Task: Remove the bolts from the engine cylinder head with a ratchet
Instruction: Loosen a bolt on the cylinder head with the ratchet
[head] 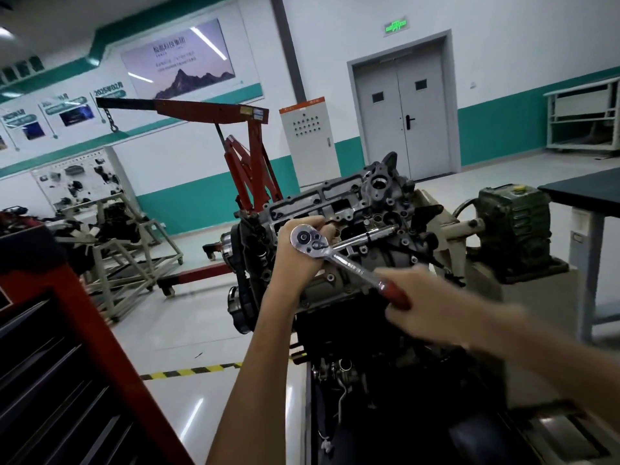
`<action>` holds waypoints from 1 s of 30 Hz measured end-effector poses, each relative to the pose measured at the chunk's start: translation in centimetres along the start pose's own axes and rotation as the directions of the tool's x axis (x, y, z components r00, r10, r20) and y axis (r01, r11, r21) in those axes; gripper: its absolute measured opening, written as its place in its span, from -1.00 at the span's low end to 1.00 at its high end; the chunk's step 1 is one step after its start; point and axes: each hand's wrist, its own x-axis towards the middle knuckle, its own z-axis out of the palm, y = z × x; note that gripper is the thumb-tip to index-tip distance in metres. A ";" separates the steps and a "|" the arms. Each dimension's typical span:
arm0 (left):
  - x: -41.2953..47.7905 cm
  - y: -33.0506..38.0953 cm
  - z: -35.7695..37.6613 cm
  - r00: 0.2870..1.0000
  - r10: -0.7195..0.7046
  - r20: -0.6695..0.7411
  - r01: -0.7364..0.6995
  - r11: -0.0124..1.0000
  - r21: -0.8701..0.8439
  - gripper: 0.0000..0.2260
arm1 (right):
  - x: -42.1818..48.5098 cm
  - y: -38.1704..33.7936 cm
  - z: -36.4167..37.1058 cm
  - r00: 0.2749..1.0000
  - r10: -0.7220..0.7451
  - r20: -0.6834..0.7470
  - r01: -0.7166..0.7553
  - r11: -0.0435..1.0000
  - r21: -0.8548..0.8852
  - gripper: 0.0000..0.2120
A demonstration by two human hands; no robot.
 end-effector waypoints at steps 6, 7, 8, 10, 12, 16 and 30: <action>0.2 0.0 -0.2 0.984 0.083 0.155 -0.100 0.990 0.103 -0.80 | 3.2 1.7 -7.7 0.996 -0.085 -0.008 0.059 0.762 -0.645 -0.88; 0.1 -0.2 0.0 0.991 0.082 0.104 -0.091 0.993 0.080 -0.75 | 2.7 1.8 -6.6 0.999 -0.050 -0.001 0.039 0.805 -0.591 -0.87; 0.0 -0.5 0.3 0.996 0.077 0.043 -0.079 0.995 0.062 -0.70 | 1.9 1.8 -4.9 1.000 -0.015 0.004 0.015 0.875 -0.484 -0.87; -0.1 -0.6 1.0 0.996 0.060 -0.065 -0.058 0.998 0.027 -0.68 | 0.0 1.0 -0.7 0.999 0.036 -0.027 -0.040 0.988 -0.152 -0.86; -0.1 -0.5 1.9 0.989 0.020 -0.150 -0.021 1.000 -0.004 -0.73 | -1.4 -0.6 3.5 0.990 0.081 -0.118 -0.061 0.985 0.164 -0.84; 0.1 0.0 2.6 0.986 0.096 -0.137 -0.084 0.992 0.091 -0.67 | -1.8 -4.1 9.7 0.953 0.220 -0.207 -0.066 0.821 0.567 -0.73; -0.2 0.3 0.3 0.999 0.032 -0.008 -0.032 0.998 0.060 -0.56 | 1.8 1.9 -4.3 1.000 -0.004 -0.002 0.003 0.928 -0.372 -0.82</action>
